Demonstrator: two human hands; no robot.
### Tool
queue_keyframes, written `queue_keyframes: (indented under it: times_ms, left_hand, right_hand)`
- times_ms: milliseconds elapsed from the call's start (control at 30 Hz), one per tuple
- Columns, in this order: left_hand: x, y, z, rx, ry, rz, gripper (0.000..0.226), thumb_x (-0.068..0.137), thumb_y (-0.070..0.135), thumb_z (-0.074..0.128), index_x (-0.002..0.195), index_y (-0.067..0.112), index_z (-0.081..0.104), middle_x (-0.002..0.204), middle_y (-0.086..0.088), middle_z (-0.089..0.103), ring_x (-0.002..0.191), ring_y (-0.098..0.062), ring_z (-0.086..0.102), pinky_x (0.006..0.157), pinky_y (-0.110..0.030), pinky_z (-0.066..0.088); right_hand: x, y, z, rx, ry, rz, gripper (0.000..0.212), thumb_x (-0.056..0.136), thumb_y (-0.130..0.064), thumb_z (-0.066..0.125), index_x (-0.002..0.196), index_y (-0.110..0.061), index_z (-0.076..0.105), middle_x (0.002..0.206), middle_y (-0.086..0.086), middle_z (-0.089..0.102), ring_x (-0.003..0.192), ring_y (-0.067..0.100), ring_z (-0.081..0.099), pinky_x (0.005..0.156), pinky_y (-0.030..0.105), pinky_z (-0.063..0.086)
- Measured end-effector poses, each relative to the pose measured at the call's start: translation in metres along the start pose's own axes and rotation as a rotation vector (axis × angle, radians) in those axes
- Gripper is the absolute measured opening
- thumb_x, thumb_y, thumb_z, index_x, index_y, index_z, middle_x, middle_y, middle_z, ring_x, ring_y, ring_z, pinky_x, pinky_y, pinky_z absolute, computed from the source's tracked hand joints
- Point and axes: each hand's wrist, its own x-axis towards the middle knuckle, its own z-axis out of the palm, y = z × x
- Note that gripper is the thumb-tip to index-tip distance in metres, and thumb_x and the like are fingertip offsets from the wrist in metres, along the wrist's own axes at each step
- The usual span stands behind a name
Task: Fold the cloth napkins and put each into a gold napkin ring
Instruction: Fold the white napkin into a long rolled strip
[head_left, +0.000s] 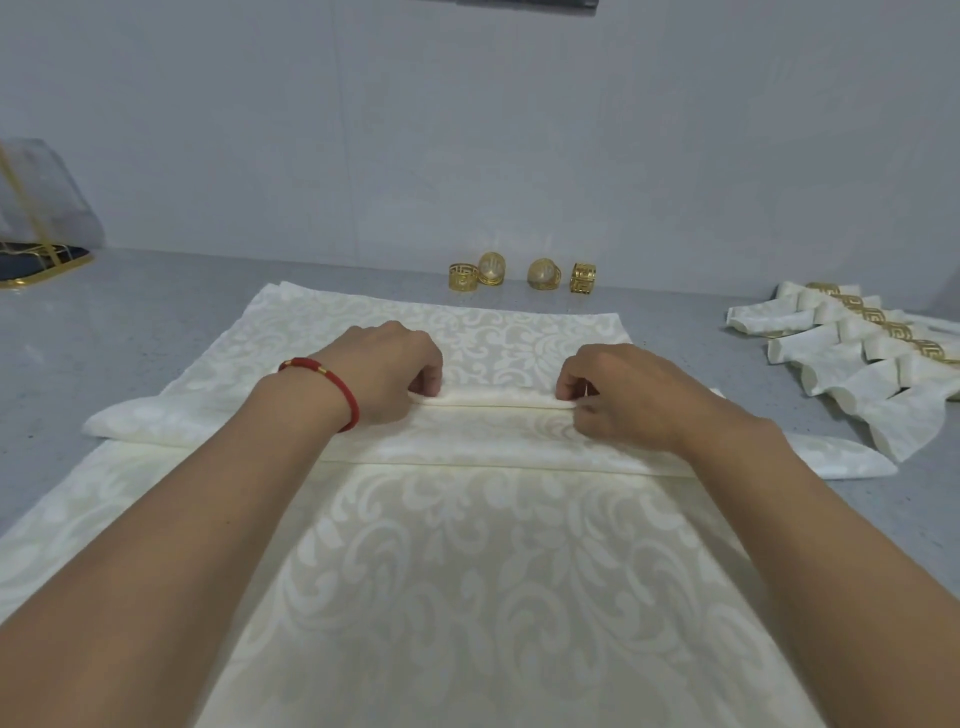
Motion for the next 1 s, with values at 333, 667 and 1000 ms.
queue_keyframes:
  times_ms: [333, 667, 1000]
  left_hand:
    - [0.005, -0.006, 0.011, -0.029, 0.040, -0.032, 0.008, 0.097, 0.021, 0.058, 0.102, 0.025, 0.062, 0.106, 0.008, 0.048, 0.104, -0.017, 0.051, 0.086, -0.036, 0.046]
    - [-0.004, -0.003, 0.000, -0.003, -0.043, -0.002, 0.032, 0.079, 0.001, 0.057, 0.087, 0.032, 0.059, 0.093, 0.016, 0.056, 0.093, -0.012, 0.057, 0.080, -0.032, 0.048]
    - [-0.003, -0.005, 0.002, -0.093, -0.034, -0.037, 0.017, 0.093, 0.015, 0.061, 0.102, 0.028, 0.068, 0.097, 0.010, 0.056, 0.093, -0.015, 0.056, 0.088, -0.038, 0.051]
  right_hand:
    - [0.000, 0.015, 0.018, 0.153, 0.089, -0.043, 0.019, 0.100, -0.021, 0.062, 0.115, -0.024, 0.073, 0.118, -0.007, 0.065, 0.113, 0.016, 0.052, 0.098, 0.035, 0.042]
    - [-0.002, -0.003, 0.002, -0.010, 0.009, -0.078, 0.021, 0.089, -0.007, 0.057, 0.101, -0.024, 0.063, 0.100, -0.011, 0.057, 0.093, 0.011, 0.052, 0.073, 0.025, 0.044]
    - [0.002, 0.000, 0.013, 0.074, 0.067, -0.086, 0.024, 0.102, -0.021, 0.061, 0.124, -0.022, 0.069, 0.119, -0.005, 0.062, 0.109, 0.013, 0.054, 0.090, 0.035, 0.048]
